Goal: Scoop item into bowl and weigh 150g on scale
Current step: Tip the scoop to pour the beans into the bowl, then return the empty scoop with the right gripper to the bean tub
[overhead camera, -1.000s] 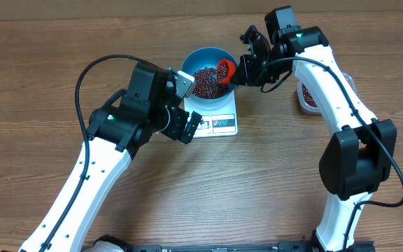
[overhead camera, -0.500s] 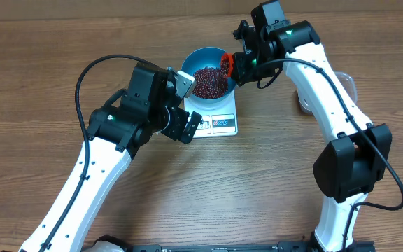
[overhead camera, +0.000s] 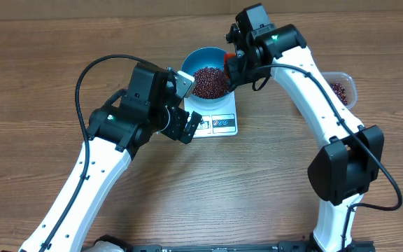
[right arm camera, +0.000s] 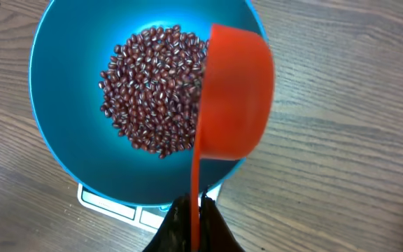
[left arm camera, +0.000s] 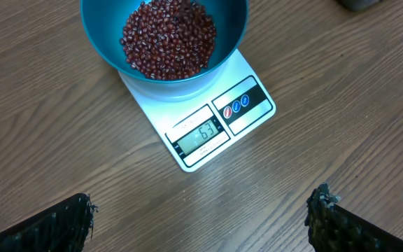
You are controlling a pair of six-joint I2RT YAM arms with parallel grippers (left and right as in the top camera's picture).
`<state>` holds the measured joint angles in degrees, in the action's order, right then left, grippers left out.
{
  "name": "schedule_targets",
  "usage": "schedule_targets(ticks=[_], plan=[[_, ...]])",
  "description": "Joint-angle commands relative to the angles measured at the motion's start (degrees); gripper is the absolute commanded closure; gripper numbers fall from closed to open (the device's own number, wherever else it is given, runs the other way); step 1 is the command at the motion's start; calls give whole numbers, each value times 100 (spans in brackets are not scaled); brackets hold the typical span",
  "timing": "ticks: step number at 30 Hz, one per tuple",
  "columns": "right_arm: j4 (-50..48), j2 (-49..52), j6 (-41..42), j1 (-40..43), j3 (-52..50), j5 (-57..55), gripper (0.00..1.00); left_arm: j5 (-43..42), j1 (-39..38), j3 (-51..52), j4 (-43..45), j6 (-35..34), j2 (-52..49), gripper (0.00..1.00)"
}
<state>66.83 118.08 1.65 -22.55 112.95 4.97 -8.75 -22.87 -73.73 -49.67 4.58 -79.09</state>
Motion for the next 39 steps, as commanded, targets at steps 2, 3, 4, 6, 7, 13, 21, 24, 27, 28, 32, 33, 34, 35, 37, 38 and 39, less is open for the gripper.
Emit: schedule_targets(ticks=[2, 3, 4, 6, 7, 13, 21, 24, 27, 28, 32, 33, 34, 35, 37, 38, 39], plan=[[-55, -308, -42, -297, 232, -726, 96, 35, -2, 11, 22, -74, 33, 0], [-48, -348, -39, -404, 232, -1003, 96, 35, -2, 11, 22, -74, 33, 0], [-50, -365, -37, -448, 232, -1099, 96, 35, -2, 11, 22, -74, 33, 0], [-55, -400, -39, -612, 232, -1484, 96, 35, -2, 11, 22, -74, 33, 0], [-55, -417, -39, -686, 232, -1676, 96, 35, -2, 11, 22, -74, 33, 0], [-90, -424, -42, -1185, 232, -2813, 96, 35, -2, 11, 20, -74, 33, 0], [-184, -426, -39, -1189, 232, -2780, 96, 35, -2, 11, 22, -74, 33, 0], [-208, -428, -39, -1156, 232, -2581, 96, 35, -2, 11, 22, -74, 33, 0], [-208, -444, -39, -1056, 232, -2269, 96, 35, -2, 11, 22, -74, 33, 0], [-208, -457, -39, -1003, 232, -2146, 96, 35, -2, 11, 22, -74, 33, 1], [-205, -706, -39, -579, 232, -1266, 96, 35, -2, 11, 22, -74, 33, 0], [-203, -802, -39, -448, 232, -1043, 96, 35, -2, 11, 22, -74, 33, 0], [-197, -879, -39, -334, 232, -859, 96, 35, -2, 11, 22, -74, 33, 0], [-170, -986, -39, -177, 232, -645, 96, 35, -2, 11, 20, -74, 33, 0], [-66, -1152, -39, 92, 232, -409, 96, 35, -2, 11, 22, -74, 33, 0], [11, -1222, -39, 219, 232, -369, 96, 35, -2, 11, 22, -74, 33, 0], [127, -1298, -39, 393, 232, -337, 96, 35, -2, 11, 22, -74, 33, 0]])
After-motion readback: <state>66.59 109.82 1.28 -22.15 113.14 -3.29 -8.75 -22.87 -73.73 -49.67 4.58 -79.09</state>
